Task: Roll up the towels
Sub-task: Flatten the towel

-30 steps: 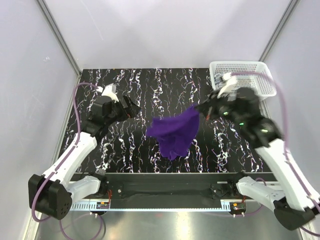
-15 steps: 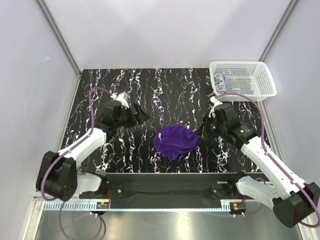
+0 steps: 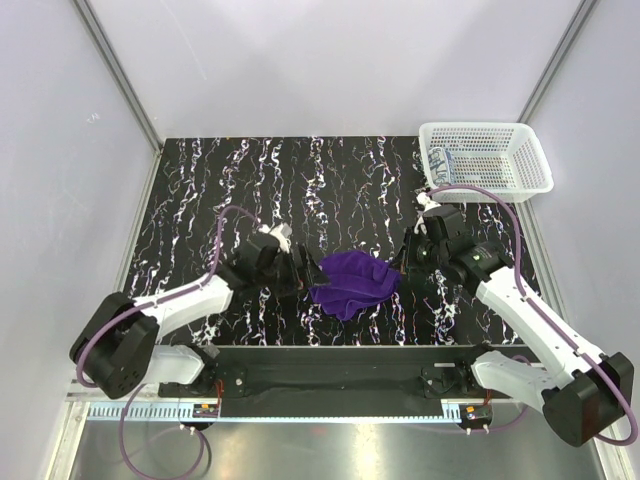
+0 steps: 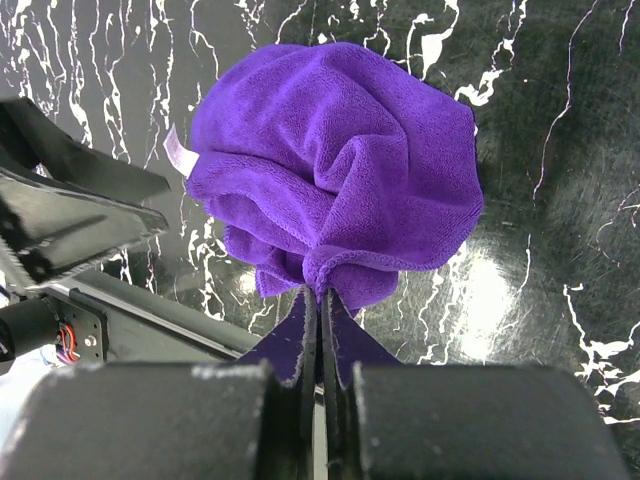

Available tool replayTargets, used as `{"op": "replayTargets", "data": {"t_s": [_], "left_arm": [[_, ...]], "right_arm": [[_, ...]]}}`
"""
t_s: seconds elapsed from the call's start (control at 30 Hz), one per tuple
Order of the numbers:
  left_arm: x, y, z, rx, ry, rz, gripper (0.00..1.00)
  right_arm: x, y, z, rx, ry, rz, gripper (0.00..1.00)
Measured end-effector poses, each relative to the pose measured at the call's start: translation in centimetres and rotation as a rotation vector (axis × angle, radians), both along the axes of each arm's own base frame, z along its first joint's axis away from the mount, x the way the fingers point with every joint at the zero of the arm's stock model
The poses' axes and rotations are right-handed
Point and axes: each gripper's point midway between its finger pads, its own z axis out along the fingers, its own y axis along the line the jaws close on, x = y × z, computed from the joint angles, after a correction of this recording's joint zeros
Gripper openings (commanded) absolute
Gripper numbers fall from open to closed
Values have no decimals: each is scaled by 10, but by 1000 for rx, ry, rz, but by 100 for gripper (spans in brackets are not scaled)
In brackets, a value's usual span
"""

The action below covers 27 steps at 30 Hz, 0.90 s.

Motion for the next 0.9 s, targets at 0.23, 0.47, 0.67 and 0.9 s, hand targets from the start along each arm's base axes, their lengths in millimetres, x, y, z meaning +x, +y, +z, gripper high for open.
{"op": "replayTargets", "data": {"t_s": [0.23, 0.47, 0.67, 0.9], "left_arm": [[-7, -7, -9, -10, 39, 24, 91], [0, -19, -23, -5, 68, 34, 74], [8, -30, -21, -28, 63, 37, 55], [16, -41, -5, -66, 30, 33, 31]], "right_arm": [[-1, -1, -3, -4, 7, 0, 0], [-2, -2, -8, -11, 15, -2, 0], [-1, -4, -10, -23, 14, -12, 0], [-1, -4, -10, -23, 14, -12, 0]]}}
